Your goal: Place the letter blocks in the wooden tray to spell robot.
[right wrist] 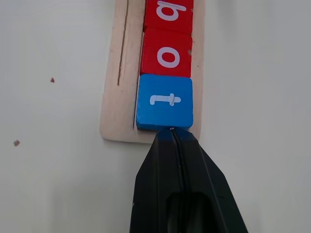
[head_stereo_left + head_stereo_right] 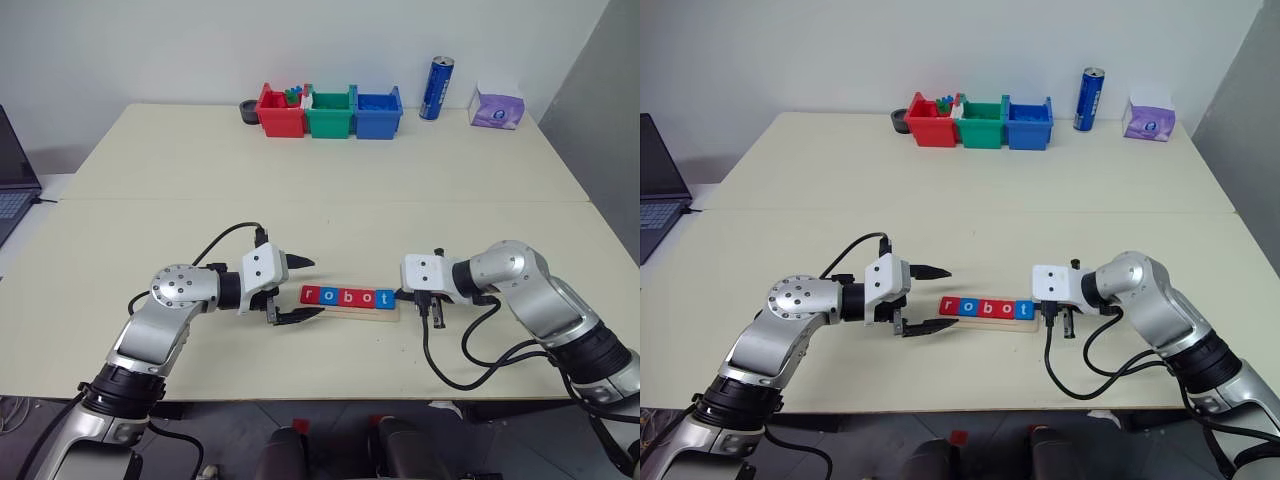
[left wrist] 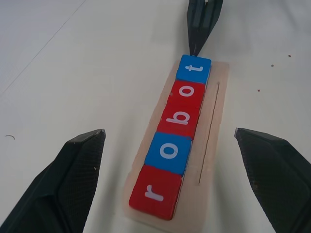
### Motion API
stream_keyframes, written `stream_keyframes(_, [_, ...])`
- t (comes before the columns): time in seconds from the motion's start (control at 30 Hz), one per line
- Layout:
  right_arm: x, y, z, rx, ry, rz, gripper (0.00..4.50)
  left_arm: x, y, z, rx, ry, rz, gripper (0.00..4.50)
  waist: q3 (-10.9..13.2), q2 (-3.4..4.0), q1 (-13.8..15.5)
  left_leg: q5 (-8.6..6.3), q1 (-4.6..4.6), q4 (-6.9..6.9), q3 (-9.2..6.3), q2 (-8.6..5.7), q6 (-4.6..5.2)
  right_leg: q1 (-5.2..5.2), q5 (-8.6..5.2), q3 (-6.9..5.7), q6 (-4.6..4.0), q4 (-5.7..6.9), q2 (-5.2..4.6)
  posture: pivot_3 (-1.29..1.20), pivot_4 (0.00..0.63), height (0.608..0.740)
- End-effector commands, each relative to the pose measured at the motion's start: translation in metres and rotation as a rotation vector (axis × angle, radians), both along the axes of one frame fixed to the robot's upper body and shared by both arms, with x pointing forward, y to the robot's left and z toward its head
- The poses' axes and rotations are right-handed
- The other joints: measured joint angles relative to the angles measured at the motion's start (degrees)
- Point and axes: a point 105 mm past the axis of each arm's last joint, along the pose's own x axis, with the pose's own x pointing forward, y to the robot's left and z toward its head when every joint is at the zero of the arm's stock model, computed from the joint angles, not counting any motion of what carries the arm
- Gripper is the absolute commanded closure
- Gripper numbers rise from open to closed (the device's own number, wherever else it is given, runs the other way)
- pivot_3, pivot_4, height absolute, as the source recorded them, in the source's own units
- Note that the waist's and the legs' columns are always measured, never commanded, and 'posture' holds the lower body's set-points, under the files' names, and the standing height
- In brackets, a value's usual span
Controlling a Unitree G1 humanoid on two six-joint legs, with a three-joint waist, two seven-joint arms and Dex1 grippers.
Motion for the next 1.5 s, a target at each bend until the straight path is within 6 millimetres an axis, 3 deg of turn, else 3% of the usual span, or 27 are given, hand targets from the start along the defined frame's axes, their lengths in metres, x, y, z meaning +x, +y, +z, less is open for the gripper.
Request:
stream_keyframes(0.03, [-0.002, 0.004, 0.008, 0.004, -0.028, 0.021, 4.49, -0.002, -0.005, 0.010, -0.007, -0.044, -0.017, 0.00, 0.0, 0.00, 0.0, 0.00, 0.00, 0.00, 0.00, 0.00, 0.00, 0.00, 0.00, 0.00, 0.00, 0.00, 0.00, 0.00, 0.150, 0.740])
stream_keyframes(0.3, [0.001, -0.008, 0.012, -0.032, -0.056, 0.007, 4.49, -0.002, -0.005, 0.010, -0.006, -0.045, -0.018, 0.00, 0.0, 0.00, 0.0, 0.00, 0.00, 0.00, 0.00, 0.00, 0.00, 0.00, 0.00, 0.00, 0.00, 0.00, 0.00, 0.00, 0.150, 0.740])
stream_keyframes(0.53, [-0.001, -0.004, 0.012, -0.017, -0.052, 0.021, 4.49, 0.000, -0.004, 0.012, -0.020, -0.044, -0.002, 0.00, 0.0, 0.00, 0.0, 0.00, 0.00, 0.00, 0.00, 0.00, 0.00, 0.00, 0.00, 0.00, 0.00, 0.00, 0.00, 0.00, 0.150, 0.740])
stream_keyframes(0.73, [-0.004, -0.010, 0.014, 0.062, -0.047, -0.058, 4.49, 0.006, 0.007, 0.013, -0.069, -0.042, 0.091, 0.00, 0.0, 0.00, 0.0, 0.00, -0.01, 0.00, -0.01, 0.00, 0.00, 0.00, 0.00, 0.00, 0.00, -0.01, 0.00, 0.00, 0.150, 0.740])
stream_keyframes(0.9, [0.008, -0.024, 0.028, 0.292, -0.147, -0.306, 4.49, 0.027, 0.037, 0.021, -0.231, -0.080, 0.375, 0.00, 0.0, -0.01, 0.1, 0.00, -0.01, 0.02, -0.02, 0.02, 0.00, 0.00, 0.00, 0.01, 0.00, 0.02, -0.03, 0.00, 0.150, 0.740])
stream_keyframes(1.03, [0.031, -0.051, 0.036, 0.514, -0.324, -0.605, 4.49, 0.052, 0.084, 0.033, -0.391, -0.181, 0.755, 0.00, 0.0, -0.04, 0.1, 0.01, 0.00, 0.07, -0.02, 0.02, -0.01, 0.02, 0.02, 0.00, -0.01, 0.12, -0.06, 0.00, 0.150, 0.740])
stream_keyframes(1.13, [0.035, -0.071, 0.028, 0.664, -0.434, -0.821, 4.49, 0.051, 0.108, 0.019, -0.333, -0.205, 0.897, 0.00, -0.1, -0.10, 0.1, 0.01, 0.03, 0.01, -0.03, 0.03, -0.02, 0.02, 0.03, -0.01, -0.01, 0.10, -0.06, 0.00, 0.150, 0.740])
stream_keyframes(1.33, [0.025, -0.087, -0.005, 0.890, -0.485, -1.152, 4.49, 0.039, 0.117, -0.002, -0.321, -0.201, 0.951, 0.00, -0.1, -0.08, 0.1, 0.03, 0.01, -0.05, 0.02, 0.04, -0.06, -0.04, 0.02, 0.06, -0.01, 0.06, -0.39, 0.00, 0.150, 0.740])
stream_keyframes(1.5, [0.028, -0.106, -0.012, 0.939, -0.561, -1.301, 4.49, 0.034, 0.113, -0.005, -0.359, -0.229, 0.961, 0.00, -0.1, -0.08, 0.1, 0.04, 0.12, -0.04, 0.07, -0.07, -0.07, 0.06, 0.10, 0.06, 0.06, 0.09, -0.38, 0.00, 0.150, 0.740])
